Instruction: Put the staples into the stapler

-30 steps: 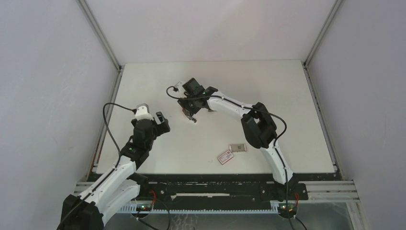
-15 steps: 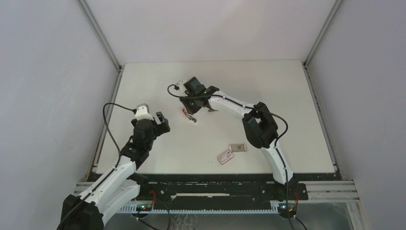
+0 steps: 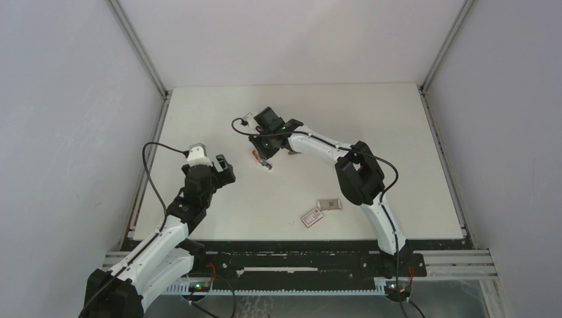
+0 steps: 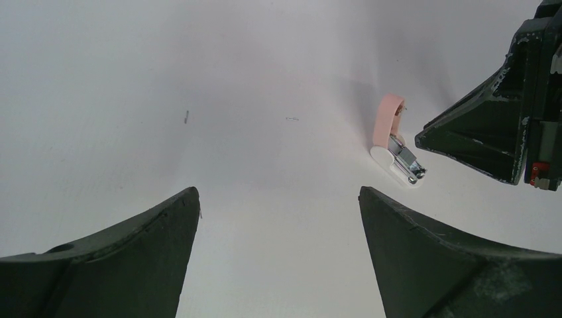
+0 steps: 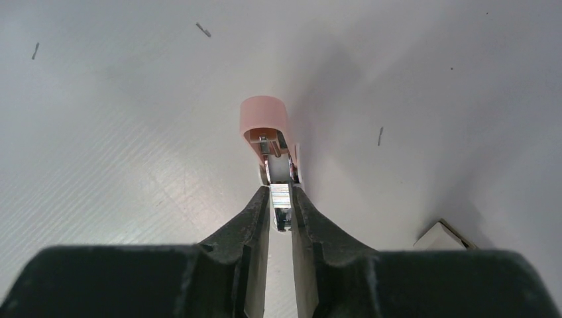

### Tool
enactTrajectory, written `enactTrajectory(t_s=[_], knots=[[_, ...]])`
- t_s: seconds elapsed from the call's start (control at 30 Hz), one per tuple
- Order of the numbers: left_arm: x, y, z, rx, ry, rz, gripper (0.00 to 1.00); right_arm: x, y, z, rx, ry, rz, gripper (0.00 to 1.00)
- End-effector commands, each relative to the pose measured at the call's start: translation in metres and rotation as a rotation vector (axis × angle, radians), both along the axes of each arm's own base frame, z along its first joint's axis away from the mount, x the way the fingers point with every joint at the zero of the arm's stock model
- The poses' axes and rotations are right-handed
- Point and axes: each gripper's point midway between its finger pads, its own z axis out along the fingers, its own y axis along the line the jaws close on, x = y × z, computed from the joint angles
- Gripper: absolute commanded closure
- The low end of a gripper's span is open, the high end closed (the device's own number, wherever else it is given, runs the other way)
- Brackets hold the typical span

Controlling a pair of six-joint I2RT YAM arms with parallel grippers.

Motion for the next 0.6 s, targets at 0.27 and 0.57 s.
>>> enactTrajectory(t_s=[0.27,0.57], knots=[[0.005,0.000,0.013,0.005,-0.047,0.000,0.06,0.001,-0.001,-0.012,-0.003,0.028,-0.009,0.86],[0.005,0.000,0.014,0.004,-0.049,0.000,0.06,0.003,-0.005,-0.021,-0.013,0.040,-0.020,0.88]])
